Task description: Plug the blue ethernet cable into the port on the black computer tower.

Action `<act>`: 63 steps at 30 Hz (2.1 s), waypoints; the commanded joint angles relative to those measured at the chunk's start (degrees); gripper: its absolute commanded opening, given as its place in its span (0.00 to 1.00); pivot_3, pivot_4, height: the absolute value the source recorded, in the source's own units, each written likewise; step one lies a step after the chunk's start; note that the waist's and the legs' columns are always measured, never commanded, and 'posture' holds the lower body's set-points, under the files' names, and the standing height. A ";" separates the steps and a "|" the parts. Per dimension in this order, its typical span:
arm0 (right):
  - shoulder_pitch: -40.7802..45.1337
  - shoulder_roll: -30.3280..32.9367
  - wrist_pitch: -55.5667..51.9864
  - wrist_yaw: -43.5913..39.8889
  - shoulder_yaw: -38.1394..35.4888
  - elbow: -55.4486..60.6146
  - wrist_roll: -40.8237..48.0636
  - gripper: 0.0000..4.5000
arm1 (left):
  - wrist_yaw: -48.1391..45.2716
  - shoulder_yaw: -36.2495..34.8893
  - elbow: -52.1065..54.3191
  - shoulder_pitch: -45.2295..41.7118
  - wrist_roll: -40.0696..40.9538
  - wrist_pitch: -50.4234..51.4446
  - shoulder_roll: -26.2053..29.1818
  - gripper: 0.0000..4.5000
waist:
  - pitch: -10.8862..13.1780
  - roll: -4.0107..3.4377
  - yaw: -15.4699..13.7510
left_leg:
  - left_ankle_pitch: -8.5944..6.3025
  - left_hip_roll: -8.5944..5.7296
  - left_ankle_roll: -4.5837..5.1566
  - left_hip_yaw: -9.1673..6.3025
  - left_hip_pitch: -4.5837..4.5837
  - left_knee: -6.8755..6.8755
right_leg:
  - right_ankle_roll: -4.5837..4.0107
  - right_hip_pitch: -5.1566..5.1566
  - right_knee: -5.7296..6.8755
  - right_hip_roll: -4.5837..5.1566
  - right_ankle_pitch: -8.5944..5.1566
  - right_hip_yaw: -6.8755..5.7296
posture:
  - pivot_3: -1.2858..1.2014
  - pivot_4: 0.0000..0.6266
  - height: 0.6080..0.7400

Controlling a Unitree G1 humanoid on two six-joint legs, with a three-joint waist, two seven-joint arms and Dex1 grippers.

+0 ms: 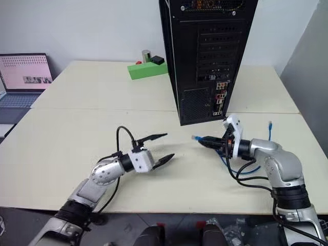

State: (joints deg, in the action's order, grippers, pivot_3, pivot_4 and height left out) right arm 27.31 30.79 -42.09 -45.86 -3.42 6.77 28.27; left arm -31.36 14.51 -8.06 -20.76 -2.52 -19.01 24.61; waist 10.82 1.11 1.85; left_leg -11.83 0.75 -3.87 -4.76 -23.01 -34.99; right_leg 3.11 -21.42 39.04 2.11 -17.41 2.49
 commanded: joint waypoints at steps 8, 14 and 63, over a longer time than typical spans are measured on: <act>5.91 -11.80 12.04 28.26 -2.39 -3.17 -14.99 0.00 | 10.30 -2.58 10.41 -8.47 3.28 30.95 -16.04 0.94 | 0.00 0.00 0.36 | 0.01 0.01 -0.02 0.00 0.03 -0.01 | 0.00 -0.01 0.06 -0.04 0.00 0.04 | 0.52 0.24 1.00; 9.75 -13.84 13.62 32.34 -2.99 -7.27 -16.70 0.00 | 12.19 -2.80 10.94 -11.59 3.33 34.91 -19.69 0.94 | 0.00 0.00 0.26 | 0.01 -0.02 -0.02 0.02 0.00 0.00 | -0.01 -0.02 -0.01 -0.02 0.00 0.06 | 0.52 0.24 1.00; 16.47 -15.30 8.37 32.26 -3.96 -12.44 -14.50 0.00 | 14.40 -2.69 11.00 -12.58 1.43 34.85 -20.83 0.94 | 0.00 0.00 0.57 | 0.01 -0.02 -0.02 0.04 0.01 0.01 | -0.01 -0.04 0.01 -0.02 0.00 0.08 | 0.52 0.24 1.00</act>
State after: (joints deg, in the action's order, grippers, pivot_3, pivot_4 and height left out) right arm 41.27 15.29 -34.31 -13.64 -6.61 -7.92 13.15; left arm -17.00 11.91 0.69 -32.42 -1.02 17.04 4.14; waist 10.82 1.11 2.42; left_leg -11.81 0.73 -3.89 -4.73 -23.00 -34.98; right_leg 3.11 -21.46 39.05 2.10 -17.40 2.57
